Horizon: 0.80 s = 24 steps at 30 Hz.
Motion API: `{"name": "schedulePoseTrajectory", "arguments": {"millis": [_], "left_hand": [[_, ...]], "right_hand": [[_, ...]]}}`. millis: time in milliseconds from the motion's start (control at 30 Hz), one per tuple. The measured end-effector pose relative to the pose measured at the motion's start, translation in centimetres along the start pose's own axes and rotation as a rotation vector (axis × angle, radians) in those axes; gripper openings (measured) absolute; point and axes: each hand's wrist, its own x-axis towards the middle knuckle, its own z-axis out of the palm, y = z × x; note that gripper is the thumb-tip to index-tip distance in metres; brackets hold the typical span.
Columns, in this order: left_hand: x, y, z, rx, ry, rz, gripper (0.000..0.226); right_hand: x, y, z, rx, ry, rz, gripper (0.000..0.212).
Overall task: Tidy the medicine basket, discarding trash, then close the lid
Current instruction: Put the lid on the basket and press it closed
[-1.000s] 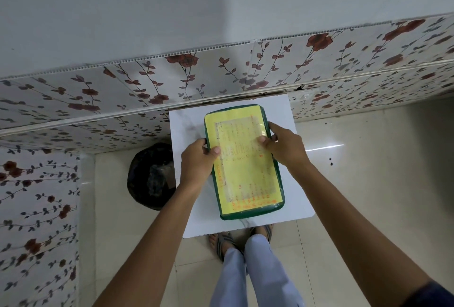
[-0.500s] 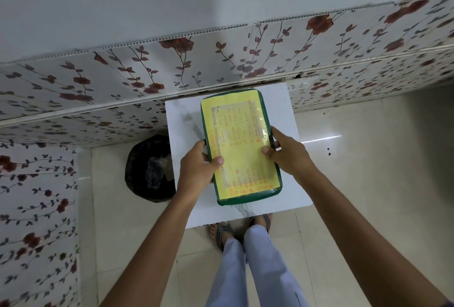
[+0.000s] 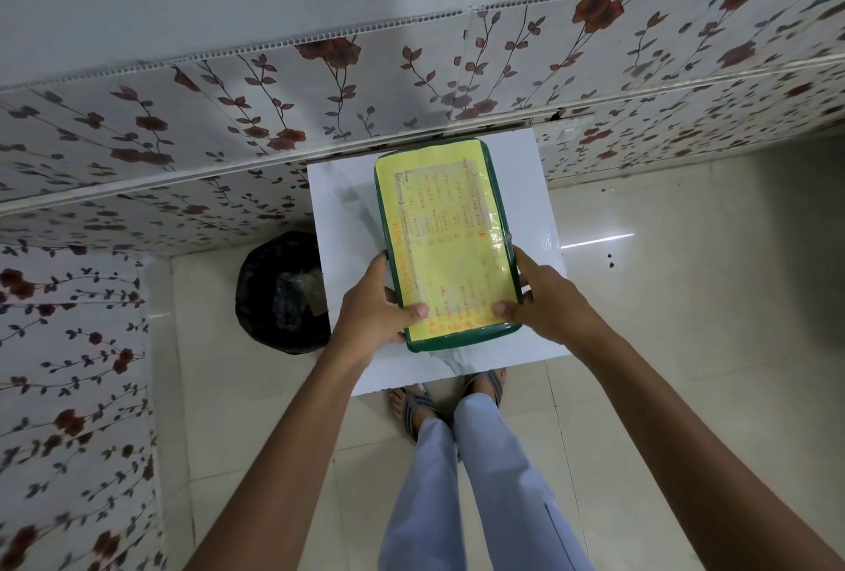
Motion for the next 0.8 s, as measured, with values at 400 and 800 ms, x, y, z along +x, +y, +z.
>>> {"name": "schedulePoseTrajectory", "arguments": {"millis": [400,800], "left_hand": [[-0.6,-1.3,1.4,0.097,0.072,0.089,0.065],[-1.5,-1.2,2.1,0.155,0.052,0.081,0.072]], "right_hand": [[-1.0,0.0,0.7,0.020,0.042,0.024,0.071],[-2.1,0.3,0.8,0.037,0.058,0.065,0.072]]}}
